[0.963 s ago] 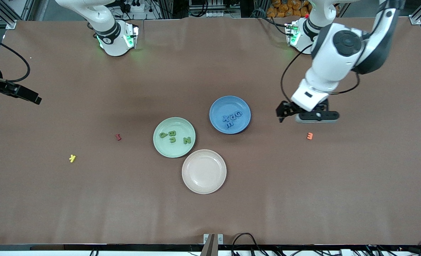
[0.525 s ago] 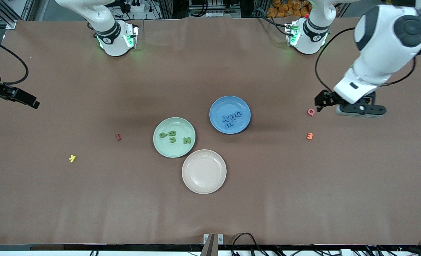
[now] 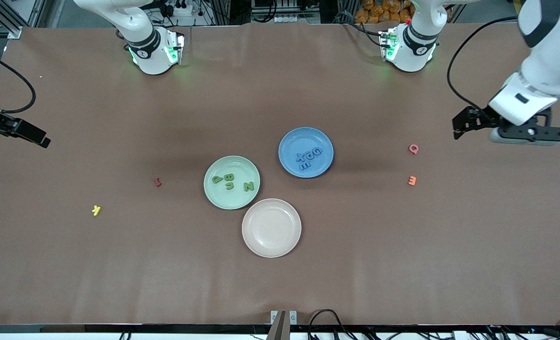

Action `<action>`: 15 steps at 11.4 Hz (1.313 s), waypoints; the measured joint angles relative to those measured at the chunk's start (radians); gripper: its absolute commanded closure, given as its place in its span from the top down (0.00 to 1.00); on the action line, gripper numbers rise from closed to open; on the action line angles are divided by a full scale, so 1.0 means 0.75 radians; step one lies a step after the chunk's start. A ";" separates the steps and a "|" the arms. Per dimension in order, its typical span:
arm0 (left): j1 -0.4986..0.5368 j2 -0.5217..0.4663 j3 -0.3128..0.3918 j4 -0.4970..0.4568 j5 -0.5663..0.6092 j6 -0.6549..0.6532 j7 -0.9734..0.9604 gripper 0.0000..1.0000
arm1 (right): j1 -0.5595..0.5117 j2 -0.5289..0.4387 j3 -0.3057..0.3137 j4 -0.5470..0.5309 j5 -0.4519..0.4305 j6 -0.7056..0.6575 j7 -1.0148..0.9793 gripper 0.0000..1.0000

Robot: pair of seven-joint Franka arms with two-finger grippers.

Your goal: Sort letters by color into matching plates

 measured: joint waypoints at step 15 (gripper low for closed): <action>0.014 0.113 0.032 0.394 -0.003 -0.312 0.006 1.00 | -0.099 0.016 0.134 -0.002 0.000 0.037 -0.002 1.00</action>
